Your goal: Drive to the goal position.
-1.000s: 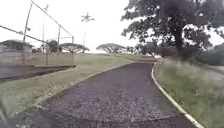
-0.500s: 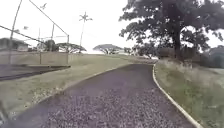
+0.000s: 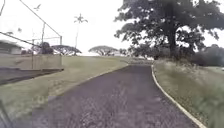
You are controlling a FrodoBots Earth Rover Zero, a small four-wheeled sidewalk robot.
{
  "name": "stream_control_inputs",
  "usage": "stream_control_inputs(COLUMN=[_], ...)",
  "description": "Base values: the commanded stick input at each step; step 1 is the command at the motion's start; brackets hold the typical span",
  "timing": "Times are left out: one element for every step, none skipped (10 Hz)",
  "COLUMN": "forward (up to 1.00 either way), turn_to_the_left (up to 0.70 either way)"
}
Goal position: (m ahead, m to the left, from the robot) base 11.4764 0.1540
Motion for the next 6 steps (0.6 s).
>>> stream_control_inputs(forward=[1.00, 1.00, 1.00, 1.00, 1.00, 1.00], turn_to_the_left=[0.00, 0.00, 0.00, 0.00, 0.00, 0.00])
